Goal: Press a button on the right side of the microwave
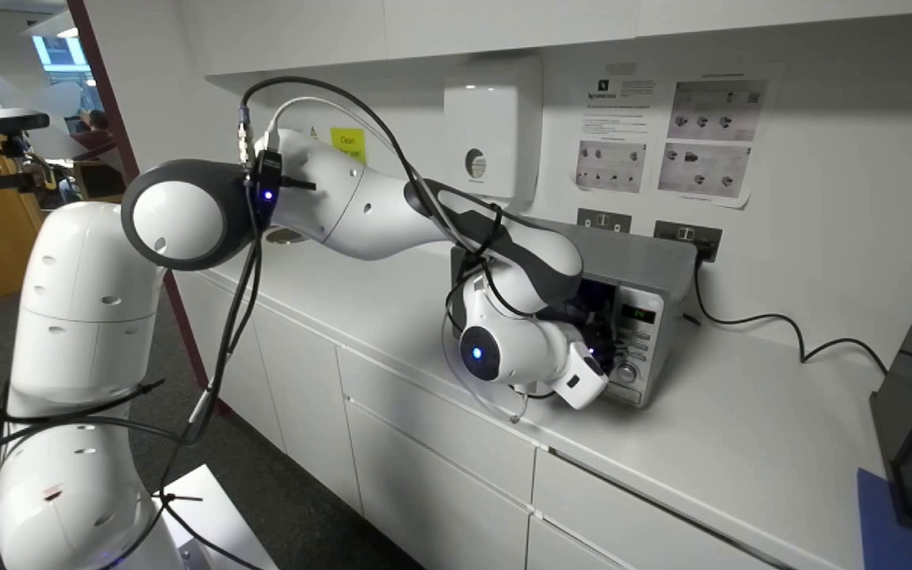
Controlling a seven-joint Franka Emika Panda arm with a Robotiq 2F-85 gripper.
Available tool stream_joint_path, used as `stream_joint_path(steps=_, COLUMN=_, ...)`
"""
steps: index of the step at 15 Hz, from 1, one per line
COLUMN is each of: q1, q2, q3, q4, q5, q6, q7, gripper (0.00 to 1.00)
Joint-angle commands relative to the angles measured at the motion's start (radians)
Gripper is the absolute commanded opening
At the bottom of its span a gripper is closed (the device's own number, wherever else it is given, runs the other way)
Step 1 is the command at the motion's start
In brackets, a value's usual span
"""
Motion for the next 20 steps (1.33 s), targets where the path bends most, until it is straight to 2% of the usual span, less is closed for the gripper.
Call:
stream_joint_path(steps=1, q1=0.004, q2=-0.050, q3=-0.002, q4=-0.036, q5=0.007, q6=-0.012, q7=-0.011, gripper=0.00)
stream_joint_path(steps=17, q1=0.004, q2=-0.006, q3=0.004, q4=0.087, q5=-0.002, q6=0.091, q7=0.068, gripper=0.00)
stream_joint_path(steps=20, q1=-0.003, q2=-0.020, q3=0.017, q4=0.068, q5=-0.036, q6=0.103, q7=0.112, gripper=0.00)
